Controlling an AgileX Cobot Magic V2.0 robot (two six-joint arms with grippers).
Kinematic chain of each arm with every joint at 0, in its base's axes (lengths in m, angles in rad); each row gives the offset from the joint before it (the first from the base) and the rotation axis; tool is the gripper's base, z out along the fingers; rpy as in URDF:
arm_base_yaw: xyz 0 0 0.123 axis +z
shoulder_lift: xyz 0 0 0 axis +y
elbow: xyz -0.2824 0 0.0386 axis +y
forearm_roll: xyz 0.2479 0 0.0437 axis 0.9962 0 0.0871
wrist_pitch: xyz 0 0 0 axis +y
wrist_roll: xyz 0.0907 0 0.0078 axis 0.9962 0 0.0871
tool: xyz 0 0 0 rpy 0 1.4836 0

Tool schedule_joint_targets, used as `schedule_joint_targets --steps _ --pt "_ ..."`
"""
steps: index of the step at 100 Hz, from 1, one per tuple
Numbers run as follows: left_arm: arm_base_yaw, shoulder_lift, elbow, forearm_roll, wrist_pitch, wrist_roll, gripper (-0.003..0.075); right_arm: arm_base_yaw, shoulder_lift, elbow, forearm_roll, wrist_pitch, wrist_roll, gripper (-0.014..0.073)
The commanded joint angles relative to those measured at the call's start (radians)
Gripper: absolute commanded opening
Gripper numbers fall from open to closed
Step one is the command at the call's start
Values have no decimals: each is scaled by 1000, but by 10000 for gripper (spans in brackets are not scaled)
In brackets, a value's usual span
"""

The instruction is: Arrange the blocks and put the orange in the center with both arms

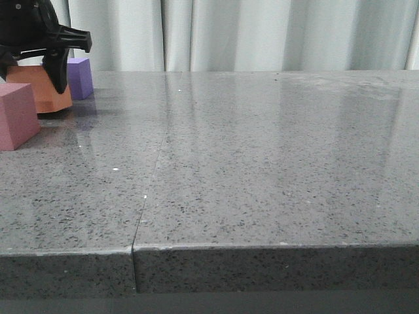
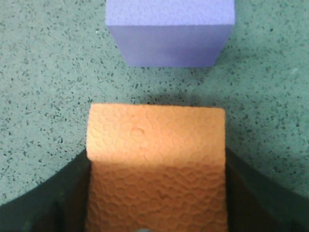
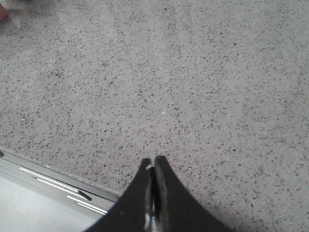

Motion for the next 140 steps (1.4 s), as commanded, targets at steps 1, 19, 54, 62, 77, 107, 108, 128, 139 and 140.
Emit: schedule_joint_targets --steps 1,19,54,62,77,107,108,128,139,140 --pt "6 -49 -22 26 -34 -13 221 0 -1 -24 -11 -62 -9 -68" --pt "9 -45 -21 15 -35 -8 273 0 -1 -24 -11 -62 -9 -68" --pt "9 -51 -21 15 -41 -2 620 0 -1 -24 -11 -62 -9 -68" --pt "9 -58 -21 15 -43 -2 620 0 -1 -24 -11 -62 -9 -68" --pt "7 -90 -21 15 -58 -2 620 0 -1 -24 -11 -62 -9 -68" --pt "-8 -225 -18 19 -92 -2 577 0 -1 -24 -11 -62 -9 -68" --pt "-8 -229 -18 21 -92 -2 571 0 -1 -24 -11 -62 -9 -68" --pt "-8 -325 21 44 -94 -2 275 0 -1 -24 -11 -62 -9 -68" --pt "-8 -380 71 54 -106 -2 85 0 -1 -24 -11 -62 -9 -68" --pt "-8 -388 75 53 -108 -2 64 0 -1 -24 -11 -62 -9 -68"
